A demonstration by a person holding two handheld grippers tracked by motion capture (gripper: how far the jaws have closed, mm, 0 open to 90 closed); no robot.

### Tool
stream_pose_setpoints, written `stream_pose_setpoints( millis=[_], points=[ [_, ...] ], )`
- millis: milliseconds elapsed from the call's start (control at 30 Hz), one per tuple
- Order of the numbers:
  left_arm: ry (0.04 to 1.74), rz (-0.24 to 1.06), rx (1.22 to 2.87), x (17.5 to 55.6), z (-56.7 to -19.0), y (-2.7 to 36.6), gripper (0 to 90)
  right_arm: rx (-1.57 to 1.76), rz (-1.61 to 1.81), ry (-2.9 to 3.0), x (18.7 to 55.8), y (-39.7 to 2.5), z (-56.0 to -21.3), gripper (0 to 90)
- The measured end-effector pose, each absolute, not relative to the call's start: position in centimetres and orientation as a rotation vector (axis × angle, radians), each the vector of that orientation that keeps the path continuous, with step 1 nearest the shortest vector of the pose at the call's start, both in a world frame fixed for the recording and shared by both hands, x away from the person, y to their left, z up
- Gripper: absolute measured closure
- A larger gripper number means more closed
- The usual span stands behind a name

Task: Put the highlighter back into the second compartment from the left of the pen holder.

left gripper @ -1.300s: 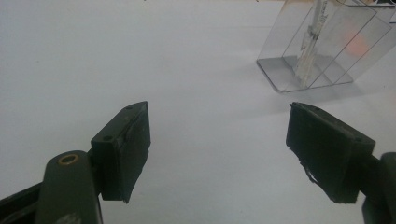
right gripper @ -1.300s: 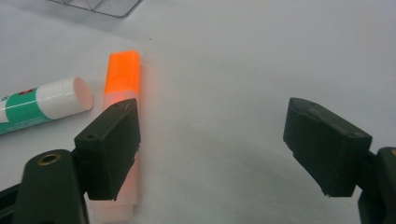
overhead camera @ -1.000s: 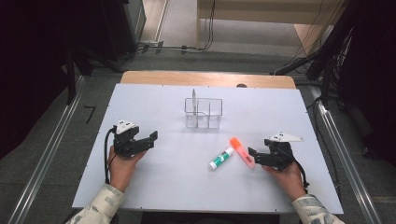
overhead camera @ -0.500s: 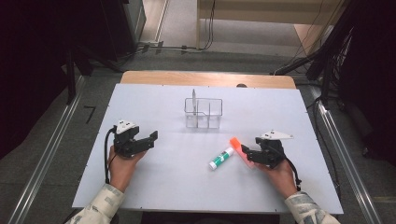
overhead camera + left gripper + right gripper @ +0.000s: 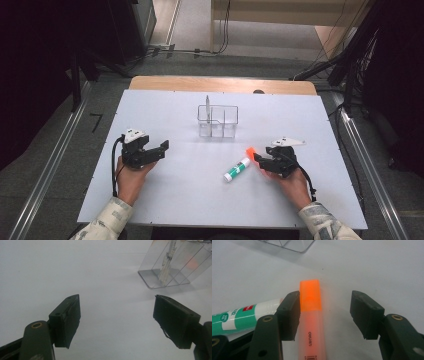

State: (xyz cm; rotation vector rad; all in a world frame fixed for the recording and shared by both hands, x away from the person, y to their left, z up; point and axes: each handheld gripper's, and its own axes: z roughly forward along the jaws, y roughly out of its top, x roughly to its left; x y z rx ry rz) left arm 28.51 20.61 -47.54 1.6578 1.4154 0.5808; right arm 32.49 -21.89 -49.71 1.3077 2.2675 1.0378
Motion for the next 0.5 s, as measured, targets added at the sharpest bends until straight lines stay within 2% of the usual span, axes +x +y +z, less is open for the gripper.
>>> stream_pose_setpoints(
  millis=[500],
  points=[
    [1.417, 0.579, 1.654, 28.5, -47.5, 20.7, 22.9, 1.303, 0.999, 2.307, 33.0, -20.6, -50.0, 47.0]
  ],
)
